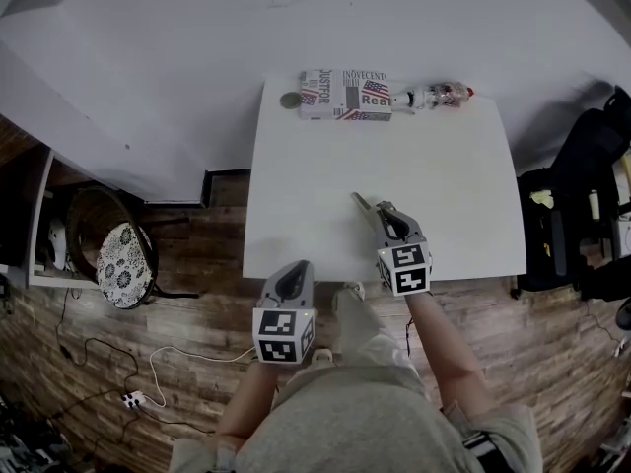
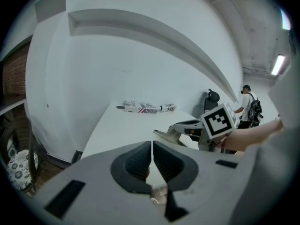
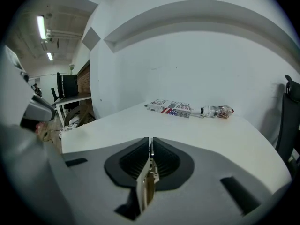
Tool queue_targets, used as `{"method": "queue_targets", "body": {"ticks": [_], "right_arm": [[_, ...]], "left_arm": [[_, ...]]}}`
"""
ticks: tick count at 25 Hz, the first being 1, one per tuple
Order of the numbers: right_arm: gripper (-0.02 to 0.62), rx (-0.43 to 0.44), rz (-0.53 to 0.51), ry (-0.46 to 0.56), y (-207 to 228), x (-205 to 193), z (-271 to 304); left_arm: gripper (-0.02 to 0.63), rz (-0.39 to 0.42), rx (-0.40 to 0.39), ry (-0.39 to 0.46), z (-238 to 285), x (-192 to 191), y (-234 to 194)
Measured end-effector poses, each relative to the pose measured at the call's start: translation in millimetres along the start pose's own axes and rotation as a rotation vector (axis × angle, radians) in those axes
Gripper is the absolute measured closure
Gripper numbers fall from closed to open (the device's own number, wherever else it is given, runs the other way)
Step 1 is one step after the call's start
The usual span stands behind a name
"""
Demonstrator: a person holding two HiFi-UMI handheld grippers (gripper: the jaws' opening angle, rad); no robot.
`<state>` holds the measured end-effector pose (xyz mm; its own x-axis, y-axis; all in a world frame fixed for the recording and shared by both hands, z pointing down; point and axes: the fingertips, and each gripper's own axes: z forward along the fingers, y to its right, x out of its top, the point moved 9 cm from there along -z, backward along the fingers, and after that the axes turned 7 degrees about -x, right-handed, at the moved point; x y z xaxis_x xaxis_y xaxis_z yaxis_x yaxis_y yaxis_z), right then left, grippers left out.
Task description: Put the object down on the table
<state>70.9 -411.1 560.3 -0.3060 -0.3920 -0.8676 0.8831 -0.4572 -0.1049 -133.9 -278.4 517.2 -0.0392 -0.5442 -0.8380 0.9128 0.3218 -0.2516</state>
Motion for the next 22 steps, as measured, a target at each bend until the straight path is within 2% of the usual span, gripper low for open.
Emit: {"method": "queue_targets", "body": {"ticks": [22], "right_arm": [[0.529, -0.082, 0.077, -0.070, 34.2, -24.2, 13.0]], "left_arm": [[0.591, -0.004, -0.004, 0.000, -7.4, -1.6, -1.7]]}}
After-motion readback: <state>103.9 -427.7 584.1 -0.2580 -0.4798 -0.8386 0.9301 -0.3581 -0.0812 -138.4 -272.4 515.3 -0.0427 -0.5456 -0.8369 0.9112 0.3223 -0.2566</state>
